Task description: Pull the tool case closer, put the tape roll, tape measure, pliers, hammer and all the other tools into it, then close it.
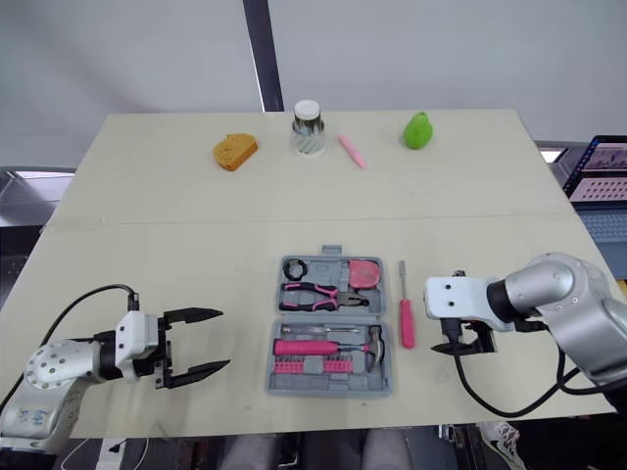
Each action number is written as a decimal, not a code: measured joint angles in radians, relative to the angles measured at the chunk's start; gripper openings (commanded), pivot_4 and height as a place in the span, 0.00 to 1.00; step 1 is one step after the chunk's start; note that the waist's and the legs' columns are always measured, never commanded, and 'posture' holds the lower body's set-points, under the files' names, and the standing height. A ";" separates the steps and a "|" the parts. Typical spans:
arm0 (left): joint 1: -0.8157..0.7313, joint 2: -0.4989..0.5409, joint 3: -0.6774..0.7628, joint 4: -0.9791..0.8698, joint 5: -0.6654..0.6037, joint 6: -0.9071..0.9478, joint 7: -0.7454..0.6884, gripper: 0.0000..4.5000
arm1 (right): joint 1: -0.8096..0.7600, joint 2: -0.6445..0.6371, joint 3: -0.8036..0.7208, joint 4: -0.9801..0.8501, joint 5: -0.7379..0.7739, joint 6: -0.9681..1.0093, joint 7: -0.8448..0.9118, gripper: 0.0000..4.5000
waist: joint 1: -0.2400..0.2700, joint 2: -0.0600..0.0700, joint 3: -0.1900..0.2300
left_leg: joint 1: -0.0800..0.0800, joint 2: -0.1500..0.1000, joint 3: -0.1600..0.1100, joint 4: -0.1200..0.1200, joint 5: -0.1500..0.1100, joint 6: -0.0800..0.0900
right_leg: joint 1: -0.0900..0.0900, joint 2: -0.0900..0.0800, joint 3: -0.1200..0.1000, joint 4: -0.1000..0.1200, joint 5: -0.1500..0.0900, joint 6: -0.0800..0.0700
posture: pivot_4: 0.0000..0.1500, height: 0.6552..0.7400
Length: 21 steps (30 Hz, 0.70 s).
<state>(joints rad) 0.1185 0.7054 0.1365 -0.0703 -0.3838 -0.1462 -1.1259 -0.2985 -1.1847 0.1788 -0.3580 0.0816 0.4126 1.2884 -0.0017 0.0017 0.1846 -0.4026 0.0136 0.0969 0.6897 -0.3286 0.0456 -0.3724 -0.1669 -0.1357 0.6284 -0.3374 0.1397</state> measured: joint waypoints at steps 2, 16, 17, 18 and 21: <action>0.001 0.000 0.000 0.000 0.000 0.000 0.000 0.99 | 0.000 0.004 0.000 -0.008 0.000 0.009 -0.005 1.00 | 0.000 0.000 0.000 | 0.000 0.000 0.000 0.000 0.000 0.000 | 0.000 0.000 0.000 0.000 0.000 0.000 | 1.00 0.47; 0.002 -0.004 -0.003 -0.001 0.003 0.000 0.003 0.99 | 0.024 0.004 0.000 -0.029 0.006 0.048 -0.016 1.00 | 0.000 0.000 0.000 | 0.000 0.000 0.000 0.000 0.000 0.000 | 0.000 0.000 0.000 0.000 0.000 0.000 | 1.00 0.47; 0.002 -0.004 -0.003 -0.001 0.003 0.000 0.003 0.99 | 0.026 0.005 -0.002 -0.031 0.012 0.059 -0.019 1.00 | 0.000 0.000 0.000 | 0.000 0.000 0.000 0.000 0.000 0.000 | 0.000 0.000 0.000 0.000 0.000 0.000 | 1.00 0.47; 0.003 -0.004 -0.003 -0.001 0.003 0.000 0.003 0.99 | 0.027 0.009 -0.007 -0.034 0.018 0.074 -0.024 1.00 | 0.000 0.000 0.000 | 0.000 0.000 0.000 0.000 0.000 0.000 | 0.000 0.000 0.000 0.000 0.000 0.000 | 1.00 0.47; 0.003 -0.004 -0.005 -0.002 0.003 0.000 0.002 0.99 | 0.027 0.018 -0.023 -0.042 0.033 0.105 -0.037 1.00 | 0.001 0.000 0.000 | 0.000 0.000 0.000 0.001 0.000 0.000 | 0.000 0.000 0.000 0.001 0.000 0.000 | 1.00 0.47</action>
<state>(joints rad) 0.1215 0.7012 0.1316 -0.0721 -0.3804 -0.1461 -1.1236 -0.2717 -1.1664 0.1554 -0.4004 0.1143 0.5180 1.2517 -0.0010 0.0017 0.1846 -0.4027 0.0135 0.0967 0.6903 -0.3286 0.0456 -0.3724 -0.1669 -0.1357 0.6290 -0.3374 0.1397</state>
